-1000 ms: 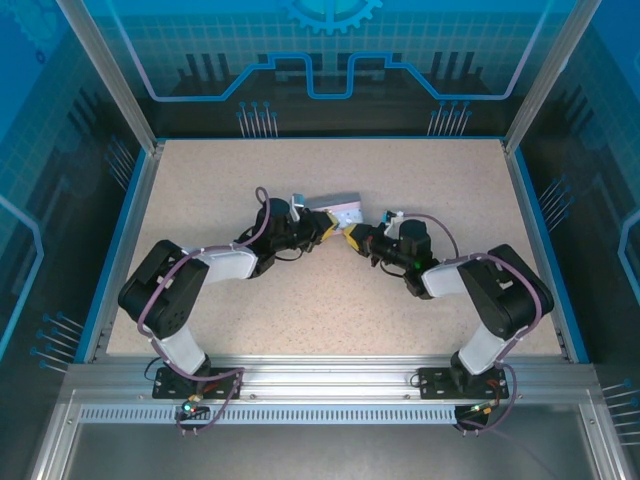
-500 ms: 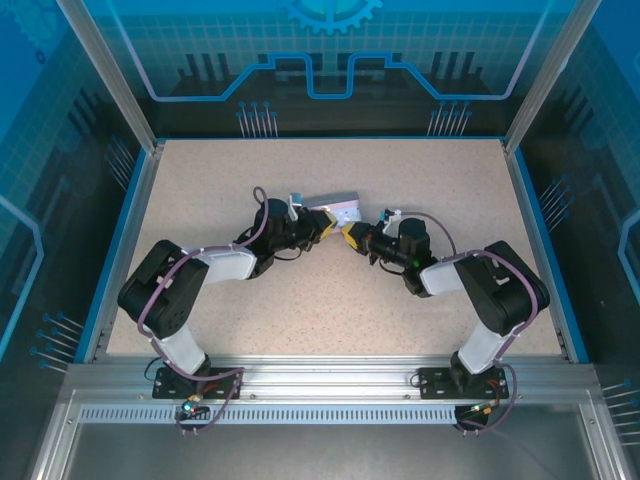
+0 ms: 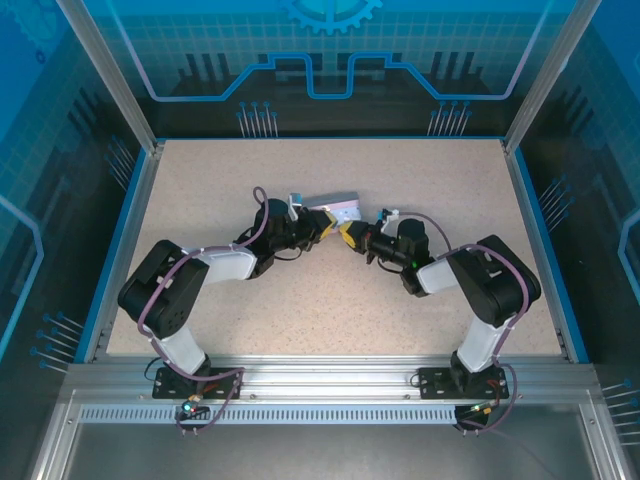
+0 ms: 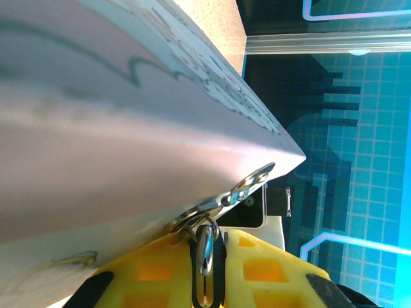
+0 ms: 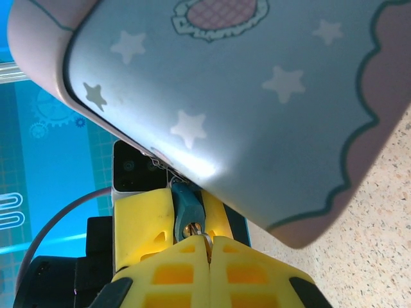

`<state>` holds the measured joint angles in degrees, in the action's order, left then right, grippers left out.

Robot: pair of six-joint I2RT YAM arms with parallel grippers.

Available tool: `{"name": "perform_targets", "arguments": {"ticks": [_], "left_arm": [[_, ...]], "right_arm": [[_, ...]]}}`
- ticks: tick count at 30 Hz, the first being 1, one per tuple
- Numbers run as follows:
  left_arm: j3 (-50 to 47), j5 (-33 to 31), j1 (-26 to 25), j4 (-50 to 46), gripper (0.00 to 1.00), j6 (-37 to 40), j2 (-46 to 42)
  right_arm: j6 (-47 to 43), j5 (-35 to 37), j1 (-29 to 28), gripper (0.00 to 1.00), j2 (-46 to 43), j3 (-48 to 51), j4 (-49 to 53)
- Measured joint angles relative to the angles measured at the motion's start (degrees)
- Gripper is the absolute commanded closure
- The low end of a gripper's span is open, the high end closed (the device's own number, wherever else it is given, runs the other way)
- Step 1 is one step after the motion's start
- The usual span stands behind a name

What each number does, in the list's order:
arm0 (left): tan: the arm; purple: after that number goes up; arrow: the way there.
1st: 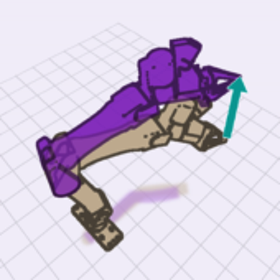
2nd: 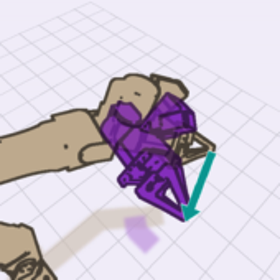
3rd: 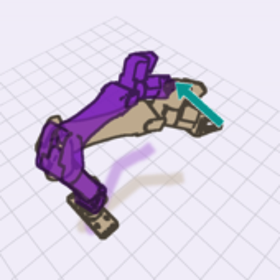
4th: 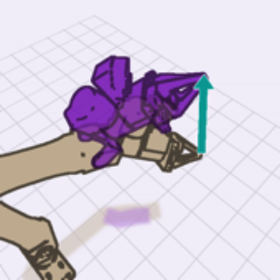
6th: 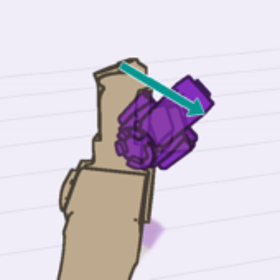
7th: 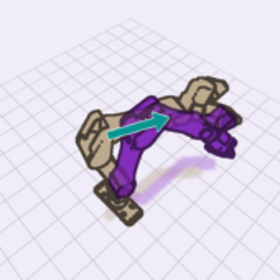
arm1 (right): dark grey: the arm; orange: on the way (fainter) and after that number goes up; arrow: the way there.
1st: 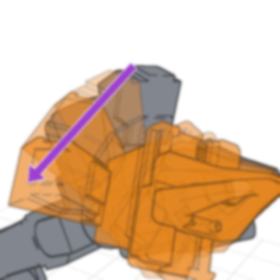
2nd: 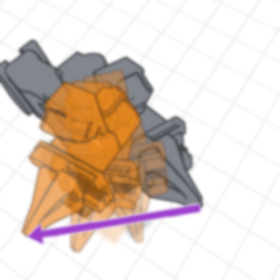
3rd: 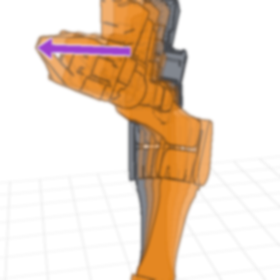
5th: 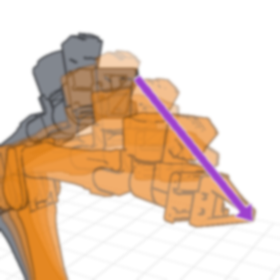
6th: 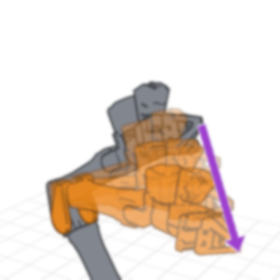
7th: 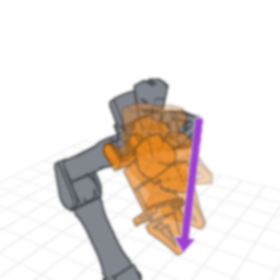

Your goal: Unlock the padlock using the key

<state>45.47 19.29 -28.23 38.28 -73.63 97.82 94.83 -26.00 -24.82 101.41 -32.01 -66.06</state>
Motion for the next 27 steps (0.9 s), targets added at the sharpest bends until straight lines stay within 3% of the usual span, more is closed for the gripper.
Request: {"name": "perform_targets", "arguments": {"ticks": [17, 27], "left_arm": [[-0.2, -3.5, 0.0, 1.7, 1.0, -1.0, 0.9], [-0.9, -5.6, 0.0, 3.2, 1.0, -1.5, 1.1]], "right_arm": [[0.3, -0.2, 0.0, 1.0, 3.7, -4.5, 0.9], [-3.5, -0.2, 0.0, 1.0, 3.2, -7.8, 8.5]]}}
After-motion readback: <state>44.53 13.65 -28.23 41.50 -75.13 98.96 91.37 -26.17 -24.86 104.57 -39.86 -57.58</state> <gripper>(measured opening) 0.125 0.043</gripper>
